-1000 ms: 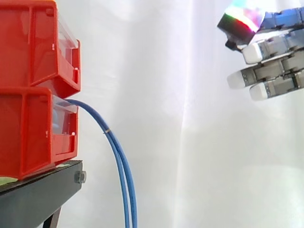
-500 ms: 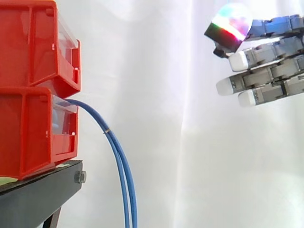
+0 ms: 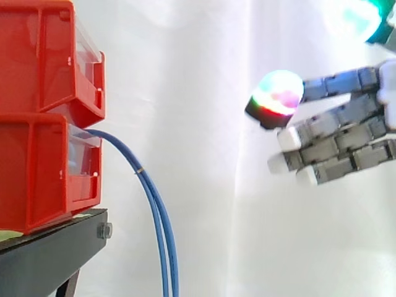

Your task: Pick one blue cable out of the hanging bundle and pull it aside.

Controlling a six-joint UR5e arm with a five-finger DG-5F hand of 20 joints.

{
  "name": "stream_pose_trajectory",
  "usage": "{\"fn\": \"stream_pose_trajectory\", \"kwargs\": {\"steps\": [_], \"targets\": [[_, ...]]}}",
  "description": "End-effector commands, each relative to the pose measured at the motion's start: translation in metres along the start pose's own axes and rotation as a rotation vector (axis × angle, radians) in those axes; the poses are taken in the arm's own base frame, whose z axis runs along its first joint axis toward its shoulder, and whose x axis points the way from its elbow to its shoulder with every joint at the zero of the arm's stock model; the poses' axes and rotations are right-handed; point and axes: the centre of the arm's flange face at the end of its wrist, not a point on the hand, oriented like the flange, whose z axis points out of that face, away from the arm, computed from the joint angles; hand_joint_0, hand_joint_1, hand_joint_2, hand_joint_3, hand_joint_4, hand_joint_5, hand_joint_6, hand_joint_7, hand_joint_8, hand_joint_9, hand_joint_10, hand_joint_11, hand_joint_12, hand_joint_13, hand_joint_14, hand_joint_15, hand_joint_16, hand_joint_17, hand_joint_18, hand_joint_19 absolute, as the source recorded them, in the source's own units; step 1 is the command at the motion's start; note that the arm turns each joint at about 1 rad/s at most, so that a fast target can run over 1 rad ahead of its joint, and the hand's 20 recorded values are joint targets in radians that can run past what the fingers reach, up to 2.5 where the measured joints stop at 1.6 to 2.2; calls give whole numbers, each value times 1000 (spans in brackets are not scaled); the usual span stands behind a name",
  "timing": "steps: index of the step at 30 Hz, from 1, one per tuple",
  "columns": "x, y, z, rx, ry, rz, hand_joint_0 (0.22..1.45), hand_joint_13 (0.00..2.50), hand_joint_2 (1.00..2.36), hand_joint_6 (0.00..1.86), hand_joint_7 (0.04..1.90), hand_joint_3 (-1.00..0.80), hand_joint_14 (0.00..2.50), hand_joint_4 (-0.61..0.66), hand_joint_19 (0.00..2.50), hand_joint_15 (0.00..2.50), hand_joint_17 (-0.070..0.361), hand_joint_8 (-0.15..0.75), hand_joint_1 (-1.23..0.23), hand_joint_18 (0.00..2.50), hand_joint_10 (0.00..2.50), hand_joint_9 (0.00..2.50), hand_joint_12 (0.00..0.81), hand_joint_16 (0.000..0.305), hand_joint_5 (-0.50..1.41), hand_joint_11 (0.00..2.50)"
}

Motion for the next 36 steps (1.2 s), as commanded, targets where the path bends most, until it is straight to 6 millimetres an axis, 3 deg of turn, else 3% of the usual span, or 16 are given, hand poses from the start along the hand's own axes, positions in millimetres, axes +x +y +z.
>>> {"fn": "stream_pose_trajectory", "kwargs": {"steps": [1,4,7,17,19,22,27,33,36], "targets": [[5,-18,6,28,-8,-28,465,247,1000,502,725,-500,2,163,244,45,115,247,-477,159,7,546,332,51,-220,207],[6,-31,11,37,-22,-50,465,253,1000,502,725,-500,1,165,246,43,114,249,-477,165,7,548,331,51,-219,207],[10,-65,30,17,-76,-47,465,260,1000,502,726,-500,2,168,251,52,114,248,-477,171,7,553,331,51,-218,218],[21,-109,58,-64,-158,-60,468,284,1001,502,737,-500,1,176,261,66,114,251,-479,206,10,572,333,50,-214,236],[31,-124,72,-92,-161,-46,470,289,1000,502,732,-500,1,176,265,68,114,250,-479,210,8,575,331,50,-212,230],[36,-131,89,-112,-162,-24,471,293,1001,502,738,-500,1,180,270,69,113,250,-481,212,8,576,331,50,-211,235],[43,-136,99,-109,-157,-13,471,308,1000,502,739,-498,3,182,277,83,114,252,-481,222,8,583,333,51,-208,245],[60,-168,118,-135,-85,48,474,316,1000,502,742,-498,3,189,295,89,114,254,-480,237,8,588,332,51,-205,250],[66,-164,124,-164,-45,69,475,323,1001,502,751,-496,4,195,305,105,113,255,-483,246,8,595,331,50,-200,253]]}}
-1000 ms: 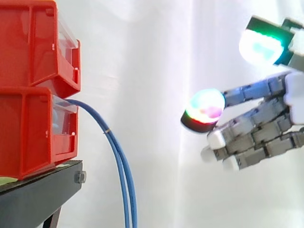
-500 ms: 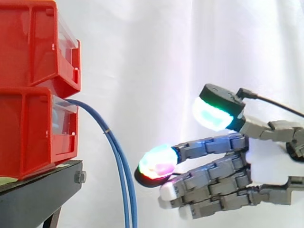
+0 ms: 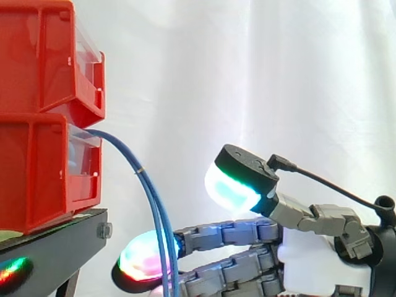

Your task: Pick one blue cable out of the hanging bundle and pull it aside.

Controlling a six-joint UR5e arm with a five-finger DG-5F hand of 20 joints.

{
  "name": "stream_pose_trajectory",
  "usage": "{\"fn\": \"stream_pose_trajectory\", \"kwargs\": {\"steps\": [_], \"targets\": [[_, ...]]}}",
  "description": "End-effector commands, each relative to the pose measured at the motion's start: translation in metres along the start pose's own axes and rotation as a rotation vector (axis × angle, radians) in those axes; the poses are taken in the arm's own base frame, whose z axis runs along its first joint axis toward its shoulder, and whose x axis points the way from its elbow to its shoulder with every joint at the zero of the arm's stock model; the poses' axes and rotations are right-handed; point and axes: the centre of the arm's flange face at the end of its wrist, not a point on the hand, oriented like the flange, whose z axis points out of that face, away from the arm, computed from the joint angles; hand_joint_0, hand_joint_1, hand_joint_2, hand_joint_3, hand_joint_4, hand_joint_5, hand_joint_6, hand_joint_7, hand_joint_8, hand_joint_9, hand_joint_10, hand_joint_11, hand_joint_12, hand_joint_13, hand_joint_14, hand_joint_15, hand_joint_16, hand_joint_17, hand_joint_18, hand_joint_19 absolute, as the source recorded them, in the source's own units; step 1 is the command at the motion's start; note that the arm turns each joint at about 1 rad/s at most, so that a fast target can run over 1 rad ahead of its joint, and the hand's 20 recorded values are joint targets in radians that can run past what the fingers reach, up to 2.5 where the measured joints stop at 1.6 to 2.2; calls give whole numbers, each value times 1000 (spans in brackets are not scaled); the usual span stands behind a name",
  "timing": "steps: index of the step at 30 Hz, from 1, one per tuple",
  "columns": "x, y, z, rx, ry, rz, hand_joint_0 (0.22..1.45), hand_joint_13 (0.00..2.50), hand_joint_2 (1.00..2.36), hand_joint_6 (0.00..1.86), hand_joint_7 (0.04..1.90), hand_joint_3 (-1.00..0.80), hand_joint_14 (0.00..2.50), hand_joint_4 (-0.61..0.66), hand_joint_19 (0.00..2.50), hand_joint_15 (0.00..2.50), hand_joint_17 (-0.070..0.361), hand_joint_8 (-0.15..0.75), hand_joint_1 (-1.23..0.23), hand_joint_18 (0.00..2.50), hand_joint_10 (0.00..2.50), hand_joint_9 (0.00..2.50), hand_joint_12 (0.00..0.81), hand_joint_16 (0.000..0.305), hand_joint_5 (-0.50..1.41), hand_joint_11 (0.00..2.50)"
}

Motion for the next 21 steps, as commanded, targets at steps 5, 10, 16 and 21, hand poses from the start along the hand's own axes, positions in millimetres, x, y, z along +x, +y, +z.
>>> {"fn": "stream_pose_trajectory", "kwargs": {"steps": [5,10,16,21], "targets": [[12,7,13,-44,66,31,478,349,1000,502,769,-498,4,208,316,120,113,257,-484,271,9,608,335,50,-191,258],[20,11,15,-53,91,37,483,391,1001,502,808,-500,6,232,347,149,111,253,-494,309,11,627,335,49,-177,275],[23,12,15,-54,94,37,498,447,1000,503,872,-500,7,257,379,185,109,256,-518,358,10,678,335,49,-155,312],[24,18,19,-48,95,37,514,499,1000,503,910,-486,9,264,406,218,106,259,-537,407,11,728,327,47,-140,335]]}}
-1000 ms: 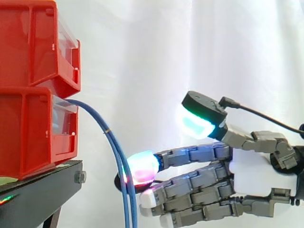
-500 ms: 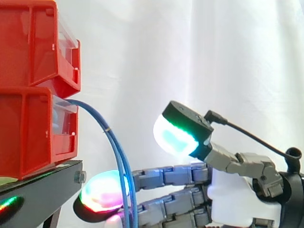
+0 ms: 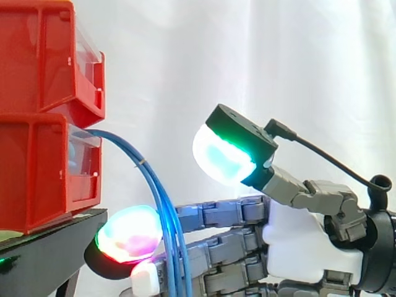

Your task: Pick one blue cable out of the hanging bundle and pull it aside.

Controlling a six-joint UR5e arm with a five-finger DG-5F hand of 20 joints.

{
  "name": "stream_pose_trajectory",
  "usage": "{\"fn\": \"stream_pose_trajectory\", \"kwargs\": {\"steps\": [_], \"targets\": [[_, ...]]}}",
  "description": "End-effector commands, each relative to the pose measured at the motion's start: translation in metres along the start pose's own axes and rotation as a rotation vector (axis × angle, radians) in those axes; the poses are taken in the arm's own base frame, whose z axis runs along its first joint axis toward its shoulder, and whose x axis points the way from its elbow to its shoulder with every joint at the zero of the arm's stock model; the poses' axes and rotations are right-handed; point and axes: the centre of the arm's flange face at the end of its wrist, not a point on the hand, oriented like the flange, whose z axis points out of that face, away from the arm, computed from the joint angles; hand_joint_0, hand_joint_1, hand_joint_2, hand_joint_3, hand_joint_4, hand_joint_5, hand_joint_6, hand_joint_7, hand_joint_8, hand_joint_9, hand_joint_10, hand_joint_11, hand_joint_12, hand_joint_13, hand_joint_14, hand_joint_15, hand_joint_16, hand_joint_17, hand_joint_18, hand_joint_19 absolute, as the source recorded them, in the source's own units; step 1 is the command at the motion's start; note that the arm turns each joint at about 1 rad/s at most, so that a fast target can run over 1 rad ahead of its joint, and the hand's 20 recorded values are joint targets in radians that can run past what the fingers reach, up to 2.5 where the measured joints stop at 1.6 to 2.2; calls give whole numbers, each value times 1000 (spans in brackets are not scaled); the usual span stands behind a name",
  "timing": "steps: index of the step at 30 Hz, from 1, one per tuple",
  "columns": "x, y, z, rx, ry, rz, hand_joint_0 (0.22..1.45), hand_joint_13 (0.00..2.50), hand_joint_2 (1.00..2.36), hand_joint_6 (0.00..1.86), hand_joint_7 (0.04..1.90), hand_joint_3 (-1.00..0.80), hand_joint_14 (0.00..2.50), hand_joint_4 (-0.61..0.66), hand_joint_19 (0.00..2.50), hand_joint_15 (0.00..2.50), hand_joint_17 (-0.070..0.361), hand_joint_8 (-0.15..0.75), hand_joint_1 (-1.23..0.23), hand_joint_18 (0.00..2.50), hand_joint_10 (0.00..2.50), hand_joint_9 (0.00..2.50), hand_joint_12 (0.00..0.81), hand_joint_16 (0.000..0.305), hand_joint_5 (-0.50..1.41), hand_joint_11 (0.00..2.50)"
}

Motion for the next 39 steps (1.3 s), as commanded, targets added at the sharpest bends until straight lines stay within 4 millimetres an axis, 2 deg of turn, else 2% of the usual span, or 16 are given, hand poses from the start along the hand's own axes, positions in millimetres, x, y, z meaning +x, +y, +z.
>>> {"fn": "stream_pose_trajectory", "kwargs": {"steps": [1,11,16,21,26,27,28,32,33,36,39], "targets": [[-1,3,2,14,-1,-2,517,507,1002,503,918,-485,9,265,403,225,105,259,-539,420,12,740,327,47,-137,352],[-18,1,0,63,-23,36,545,555,1005,503,987,-443,10,255,424,257,100,262,-561,454,13,779,325,45,-123,379],[-21,5,3,55,-26,37,577,560,1010,503,1076,-371,10,209,444,265,97,253,-608,460,13,785,318,43,-114,378],[-23,13,9,43,-27,39,585,566,1012,502,1160,-346,11,141,445,275,96,251,-640,467,14,780,316,43,-113,399],[-21,30,18,69,7,34,592,572,1014,500,1239,-312,11,99,451,272,96,253,-662,475,14,778,318,43,-111,412],[-22,31,19,73,8,34,593,576,1014,517,1222,-312,11,94,451,280,97,253,-663,476,14,776,317,43,-115,412],[-21,32,18,87,12,33,592,577,1014,590,1098,-310,11,96,450,280,97,253,-665,477,13,777,317,43,-131,412],[-22,43,20,109,15,18,588,577,1015,697,946,-285,11,86,451,278,97,254,-673,482,16,771,318,43,-156,432],[-23,44,20,121,15,11,587,572,1018,797,794,-223,11,97,446,279,98,254,-679,483,15,764,319,43,-183,463],[-22,48,18,133,17,6,581,562,1023,865,761,-82,11,71,447,286,97,256,-688,476,20,772,324,43,-199,570],[-24,52,17,139,16,5,592,558,1022,879,726,-86,11,80,443,292,96,256,-691,467,17,769,325,43,-202,585]]}}
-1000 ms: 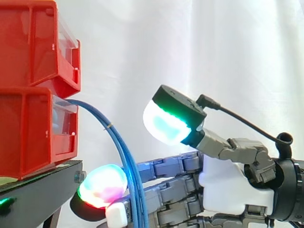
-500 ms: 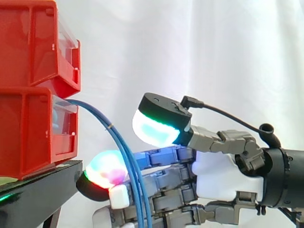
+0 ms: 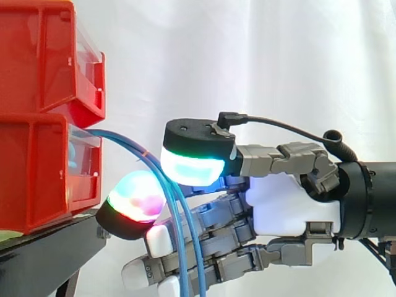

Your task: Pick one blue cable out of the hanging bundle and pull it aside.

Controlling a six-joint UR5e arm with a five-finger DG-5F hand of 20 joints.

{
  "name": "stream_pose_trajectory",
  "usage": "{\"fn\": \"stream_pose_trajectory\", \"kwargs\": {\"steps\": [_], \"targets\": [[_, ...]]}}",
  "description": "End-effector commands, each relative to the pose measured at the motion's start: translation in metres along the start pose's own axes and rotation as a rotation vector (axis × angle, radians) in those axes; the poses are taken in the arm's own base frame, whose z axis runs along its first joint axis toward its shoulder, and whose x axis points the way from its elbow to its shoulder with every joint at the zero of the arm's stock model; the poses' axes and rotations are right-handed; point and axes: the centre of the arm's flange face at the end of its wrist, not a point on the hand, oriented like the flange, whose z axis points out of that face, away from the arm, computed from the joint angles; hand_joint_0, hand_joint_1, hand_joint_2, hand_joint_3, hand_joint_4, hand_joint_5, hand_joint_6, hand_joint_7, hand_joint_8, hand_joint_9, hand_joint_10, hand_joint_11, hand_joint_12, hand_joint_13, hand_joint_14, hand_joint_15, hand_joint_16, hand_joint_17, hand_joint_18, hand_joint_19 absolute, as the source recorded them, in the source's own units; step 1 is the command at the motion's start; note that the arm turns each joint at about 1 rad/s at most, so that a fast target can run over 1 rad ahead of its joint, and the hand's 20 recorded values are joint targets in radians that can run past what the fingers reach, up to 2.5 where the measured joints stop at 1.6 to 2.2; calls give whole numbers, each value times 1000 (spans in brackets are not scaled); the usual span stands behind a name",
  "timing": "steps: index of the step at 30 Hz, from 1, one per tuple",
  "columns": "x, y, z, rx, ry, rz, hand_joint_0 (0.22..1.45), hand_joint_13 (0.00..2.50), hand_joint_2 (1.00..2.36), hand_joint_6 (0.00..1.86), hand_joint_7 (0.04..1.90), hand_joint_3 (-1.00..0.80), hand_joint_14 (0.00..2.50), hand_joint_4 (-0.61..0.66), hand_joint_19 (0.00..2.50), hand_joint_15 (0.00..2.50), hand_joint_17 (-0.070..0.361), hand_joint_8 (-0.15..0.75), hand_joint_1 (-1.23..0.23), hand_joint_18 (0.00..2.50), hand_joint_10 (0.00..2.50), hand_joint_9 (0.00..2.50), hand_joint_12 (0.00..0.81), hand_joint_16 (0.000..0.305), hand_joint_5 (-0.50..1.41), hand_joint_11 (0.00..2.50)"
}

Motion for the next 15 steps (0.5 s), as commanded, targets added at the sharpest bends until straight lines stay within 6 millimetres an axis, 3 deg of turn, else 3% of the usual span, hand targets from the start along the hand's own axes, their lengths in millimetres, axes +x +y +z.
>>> {"fn": "stream_pose_trajectory", "kwargs": {"steps": [1,5,8,15], "targets": [[-2,9,-3,7,-1,-3,598,557,1023,883,698,-101,13,87,435,290,96,257,-701,468,17,767,326,43,-204,583],[-1,12,-4,15,1,-6,625,561,1016,880,642,-263,11,113,435,289,95,253,-766,474,17,747,322,42,-204,585],[-2,21,-7,19,1,-11,600,575,1000,887,700,-500,12,114,442,303,95,258,-773,495,16,770,324,42,-203,592],[-4,29,-11,33,-3,-12,522,597,1000,867,739,-500,12,114,458,323,102,279,-594,503,18,816,342,46,-175,581]]}}
